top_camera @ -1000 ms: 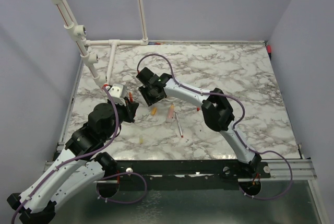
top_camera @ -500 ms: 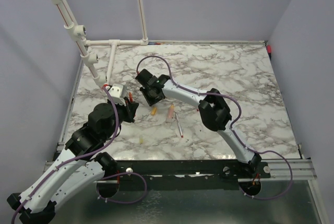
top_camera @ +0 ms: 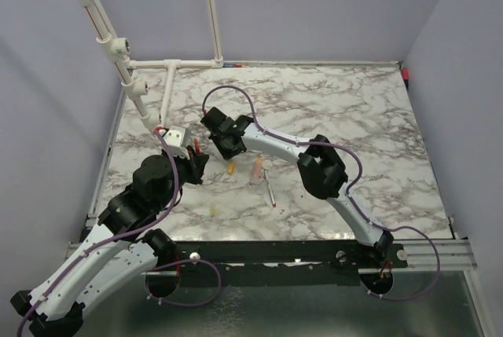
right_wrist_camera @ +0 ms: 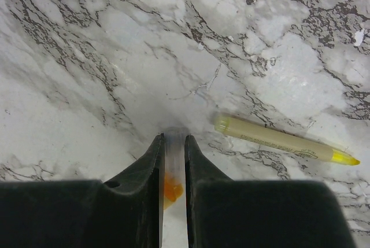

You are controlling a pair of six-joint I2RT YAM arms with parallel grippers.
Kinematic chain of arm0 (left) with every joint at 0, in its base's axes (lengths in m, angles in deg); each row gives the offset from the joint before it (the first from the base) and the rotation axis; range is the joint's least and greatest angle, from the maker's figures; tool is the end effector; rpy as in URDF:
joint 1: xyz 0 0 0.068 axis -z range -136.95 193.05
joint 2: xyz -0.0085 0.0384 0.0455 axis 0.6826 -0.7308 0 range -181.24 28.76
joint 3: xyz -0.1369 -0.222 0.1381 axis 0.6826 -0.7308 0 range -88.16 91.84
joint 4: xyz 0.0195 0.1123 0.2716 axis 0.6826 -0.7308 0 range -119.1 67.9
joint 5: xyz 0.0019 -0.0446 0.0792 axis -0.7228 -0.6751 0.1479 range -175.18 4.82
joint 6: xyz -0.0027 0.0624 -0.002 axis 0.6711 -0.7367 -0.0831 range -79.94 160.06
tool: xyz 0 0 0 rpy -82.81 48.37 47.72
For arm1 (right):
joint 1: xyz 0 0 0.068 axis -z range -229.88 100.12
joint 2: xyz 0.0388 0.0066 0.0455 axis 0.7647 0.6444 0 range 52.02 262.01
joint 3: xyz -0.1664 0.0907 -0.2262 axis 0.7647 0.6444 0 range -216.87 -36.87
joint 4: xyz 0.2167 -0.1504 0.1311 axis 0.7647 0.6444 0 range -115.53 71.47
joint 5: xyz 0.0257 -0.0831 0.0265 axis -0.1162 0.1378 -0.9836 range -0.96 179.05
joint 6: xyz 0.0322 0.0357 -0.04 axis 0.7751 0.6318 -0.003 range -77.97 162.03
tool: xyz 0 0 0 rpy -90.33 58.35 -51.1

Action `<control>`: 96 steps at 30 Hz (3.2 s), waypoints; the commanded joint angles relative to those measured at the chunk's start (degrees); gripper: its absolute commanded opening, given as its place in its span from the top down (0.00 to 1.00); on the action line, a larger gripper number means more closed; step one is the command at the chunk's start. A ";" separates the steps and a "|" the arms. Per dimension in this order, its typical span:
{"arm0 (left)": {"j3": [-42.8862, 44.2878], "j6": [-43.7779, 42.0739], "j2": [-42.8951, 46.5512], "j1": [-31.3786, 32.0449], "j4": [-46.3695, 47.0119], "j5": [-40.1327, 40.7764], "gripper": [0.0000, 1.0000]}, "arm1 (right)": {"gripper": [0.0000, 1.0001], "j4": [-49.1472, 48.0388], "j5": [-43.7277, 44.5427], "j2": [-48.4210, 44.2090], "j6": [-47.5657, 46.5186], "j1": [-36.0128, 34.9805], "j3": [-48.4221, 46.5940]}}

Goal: Insert the pens into the pen caps

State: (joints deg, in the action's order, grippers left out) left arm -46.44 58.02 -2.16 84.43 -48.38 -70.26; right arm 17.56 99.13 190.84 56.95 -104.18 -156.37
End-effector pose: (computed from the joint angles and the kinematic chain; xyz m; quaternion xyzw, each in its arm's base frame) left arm 0.1231 -0.0922 0.3403 0.0832 0.7887 -0.2074 0.5727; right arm 0.3429 0.4630 0.1592 -0.3063 0.9179 0.0646 0.2439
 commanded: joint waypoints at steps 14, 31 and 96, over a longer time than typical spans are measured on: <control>-0.57 -0.42 -0.58 0.26 -0.24 -0.16 1.00 | 0.99 -1.61 9.84 -5.67 -3.84 -0.80 1.99; -1.53 1.74 -5.01 0.27 5.09 -15.44 1.00 | 0.99 -9.32 10.79 -29.39 -2.62 -0.45 24.74; -8.37 24.58 -10.37 0.27 45.18 -56.93 1.00 | 0.99 -48.34 -26.12 -72.55 15.25 -0.36 52.39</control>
State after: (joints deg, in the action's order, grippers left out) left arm -54.22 82.52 -13.19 84.43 -5.17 -125.80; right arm -30.37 74.63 118.54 72.64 -104.55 -103.44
